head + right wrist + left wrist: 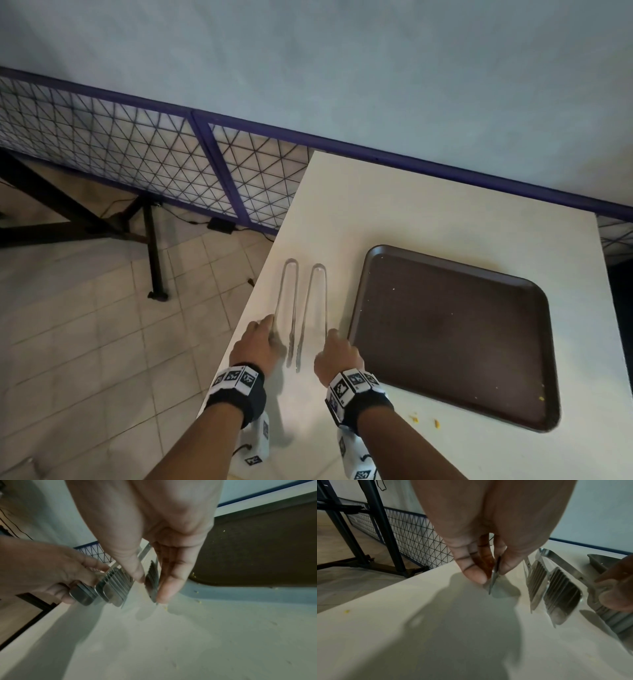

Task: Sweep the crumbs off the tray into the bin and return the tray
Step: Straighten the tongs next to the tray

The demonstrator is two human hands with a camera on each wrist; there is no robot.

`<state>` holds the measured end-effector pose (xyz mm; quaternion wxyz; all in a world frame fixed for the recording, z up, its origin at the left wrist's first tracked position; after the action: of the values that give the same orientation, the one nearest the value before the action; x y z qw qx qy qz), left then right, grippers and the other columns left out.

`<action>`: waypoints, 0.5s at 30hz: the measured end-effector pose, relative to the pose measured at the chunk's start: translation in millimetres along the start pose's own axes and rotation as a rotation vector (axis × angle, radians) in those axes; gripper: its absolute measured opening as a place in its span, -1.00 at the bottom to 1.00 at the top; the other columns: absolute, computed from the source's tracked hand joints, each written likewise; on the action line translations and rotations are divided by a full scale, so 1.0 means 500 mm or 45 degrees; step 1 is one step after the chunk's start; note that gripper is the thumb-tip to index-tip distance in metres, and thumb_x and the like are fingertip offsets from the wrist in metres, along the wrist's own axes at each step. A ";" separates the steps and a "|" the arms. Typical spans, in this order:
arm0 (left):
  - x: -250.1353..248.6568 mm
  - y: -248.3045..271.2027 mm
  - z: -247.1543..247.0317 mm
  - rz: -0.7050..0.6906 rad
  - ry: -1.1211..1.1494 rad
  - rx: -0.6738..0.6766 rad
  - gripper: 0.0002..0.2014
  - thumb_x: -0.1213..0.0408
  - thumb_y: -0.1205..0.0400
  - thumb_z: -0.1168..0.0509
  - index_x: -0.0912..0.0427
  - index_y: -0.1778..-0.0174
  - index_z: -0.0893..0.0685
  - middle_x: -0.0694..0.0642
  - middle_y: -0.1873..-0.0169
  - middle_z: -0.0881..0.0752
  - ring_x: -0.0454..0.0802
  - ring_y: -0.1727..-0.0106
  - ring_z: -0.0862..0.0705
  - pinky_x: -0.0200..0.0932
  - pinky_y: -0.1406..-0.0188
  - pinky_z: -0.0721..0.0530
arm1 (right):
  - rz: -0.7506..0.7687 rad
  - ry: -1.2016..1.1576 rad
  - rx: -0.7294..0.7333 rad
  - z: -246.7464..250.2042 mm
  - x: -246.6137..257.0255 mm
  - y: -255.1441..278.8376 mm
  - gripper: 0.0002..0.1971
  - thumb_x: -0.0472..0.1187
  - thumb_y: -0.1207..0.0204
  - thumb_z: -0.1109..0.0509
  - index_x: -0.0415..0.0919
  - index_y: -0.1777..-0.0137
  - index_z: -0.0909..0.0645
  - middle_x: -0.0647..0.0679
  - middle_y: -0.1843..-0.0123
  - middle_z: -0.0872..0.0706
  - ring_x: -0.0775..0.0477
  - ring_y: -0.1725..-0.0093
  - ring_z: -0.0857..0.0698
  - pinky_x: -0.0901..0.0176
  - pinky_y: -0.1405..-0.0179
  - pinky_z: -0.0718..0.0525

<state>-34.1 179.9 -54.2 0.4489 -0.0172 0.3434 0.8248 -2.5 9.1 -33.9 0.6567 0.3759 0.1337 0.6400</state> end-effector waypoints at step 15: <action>-0.118 0.075 0.021 -0.390 0.227 -0.107 -0.55 0.23 -0.72 -0.25 -0.14 -0.54 -0.41 -0.04 -0.17 -0.65 -0.03 -0.06 -0.67 -0.01 -0.17 -0.67 | 0.052 -0.386 -0.237 0.140 -0.127 0.077 -0.65 -0.26 -0.55 -0.17 -0.11 -0.34 -0.40 -0.17 -0.14 -0.73 -0.26 -0.15 -0.69 0.02 -0.05 -0.62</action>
<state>-24.5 129.6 -5.7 0.5360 -0.1612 0.3403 0.7555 5.8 -77.0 20.3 0.6880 0.4083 -0.0342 0.5989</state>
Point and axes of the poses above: each hand's wrist, its own y-axis away from the middle knuckle, its own z-axis out of the back of the hand, x = y × z, the point moved 4 cm from there along -y, towards the middle knuckle
